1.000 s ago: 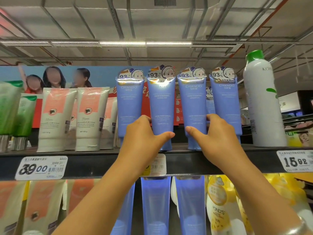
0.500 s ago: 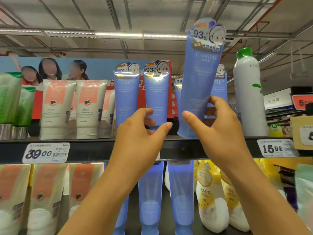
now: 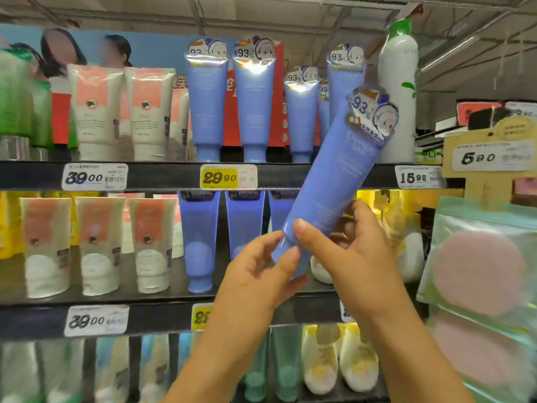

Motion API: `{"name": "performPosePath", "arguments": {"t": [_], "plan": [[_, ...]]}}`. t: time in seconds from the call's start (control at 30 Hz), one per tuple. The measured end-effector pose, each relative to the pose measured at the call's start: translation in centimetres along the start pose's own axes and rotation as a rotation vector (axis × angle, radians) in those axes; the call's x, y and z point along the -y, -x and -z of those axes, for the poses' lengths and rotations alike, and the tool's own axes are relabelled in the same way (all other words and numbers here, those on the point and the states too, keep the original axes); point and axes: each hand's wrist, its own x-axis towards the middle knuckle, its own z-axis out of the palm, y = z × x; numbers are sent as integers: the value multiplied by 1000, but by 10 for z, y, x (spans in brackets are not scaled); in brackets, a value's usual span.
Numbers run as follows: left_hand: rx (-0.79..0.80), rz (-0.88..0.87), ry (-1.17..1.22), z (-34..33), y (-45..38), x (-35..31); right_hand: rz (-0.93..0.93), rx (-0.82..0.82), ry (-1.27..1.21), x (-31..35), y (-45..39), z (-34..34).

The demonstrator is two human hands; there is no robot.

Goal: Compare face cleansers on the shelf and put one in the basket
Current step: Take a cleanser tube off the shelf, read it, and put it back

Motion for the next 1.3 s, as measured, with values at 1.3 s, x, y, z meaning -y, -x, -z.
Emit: {"name": "performPosePath", "arguments": {"t": [1.3], "plan": [[-346, 698, 796, 52, 199, 7, -503, -79, -505, -30, 194, -32]]}}
